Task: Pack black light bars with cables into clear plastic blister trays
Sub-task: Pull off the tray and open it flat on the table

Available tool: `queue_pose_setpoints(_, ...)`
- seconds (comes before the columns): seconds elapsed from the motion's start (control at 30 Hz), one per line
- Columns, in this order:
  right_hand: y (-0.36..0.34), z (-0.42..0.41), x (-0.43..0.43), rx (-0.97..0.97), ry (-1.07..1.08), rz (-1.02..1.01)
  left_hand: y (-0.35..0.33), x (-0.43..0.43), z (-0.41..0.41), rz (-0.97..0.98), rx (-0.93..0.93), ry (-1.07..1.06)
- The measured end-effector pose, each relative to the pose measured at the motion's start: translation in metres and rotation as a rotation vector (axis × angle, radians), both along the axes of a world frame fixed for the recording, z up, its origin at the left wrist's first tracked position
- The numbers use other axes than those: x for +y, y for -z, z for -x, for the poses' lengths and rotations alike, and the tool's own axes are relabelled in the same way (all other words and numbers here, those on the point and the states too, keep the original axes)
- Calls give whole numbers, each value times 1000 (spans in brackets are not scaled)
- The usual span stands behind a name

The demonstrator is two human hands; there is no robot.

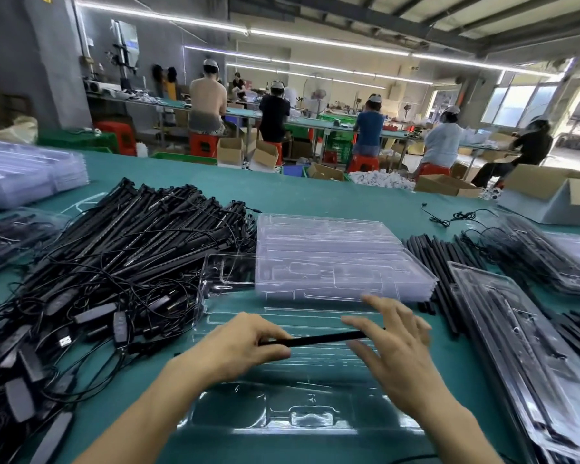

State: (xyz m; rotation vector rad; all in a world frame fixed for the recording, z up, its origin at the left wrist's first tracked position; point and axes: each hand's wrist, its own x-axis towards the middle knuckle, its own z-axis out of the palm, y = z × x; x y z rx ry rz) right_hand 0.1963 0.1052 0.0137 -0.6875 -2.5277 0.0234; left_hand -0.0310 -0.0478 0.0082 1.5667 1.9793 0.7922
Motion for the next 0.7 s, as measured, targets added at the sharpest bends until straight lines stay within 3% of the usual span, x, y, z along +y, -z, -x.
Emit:
queue_pose_setpoints(0.07, 6, -3, 17, -92, -88, 104, 2, 4, -5, -17, 41, -36)
queue_pose_setpoints(0.23, 29, -15, 53, -97, -104, 325, 1, -14, 10, -214, 445, -387)
queue_pose_setpoints(0.4, 42, -19, 60, -56, -64, 360, 18, -44, 31, -343, 378, -826)
queue_pose_setpoints(0.53, 43, -22, 51, -23, -49, 316, 40, -45, 31, -412, 306, -851)
queue_pose_setpoints(0.7, 35, -21, 40, -164, -86, 198, 43, -47, 37, -539, 171, -881)
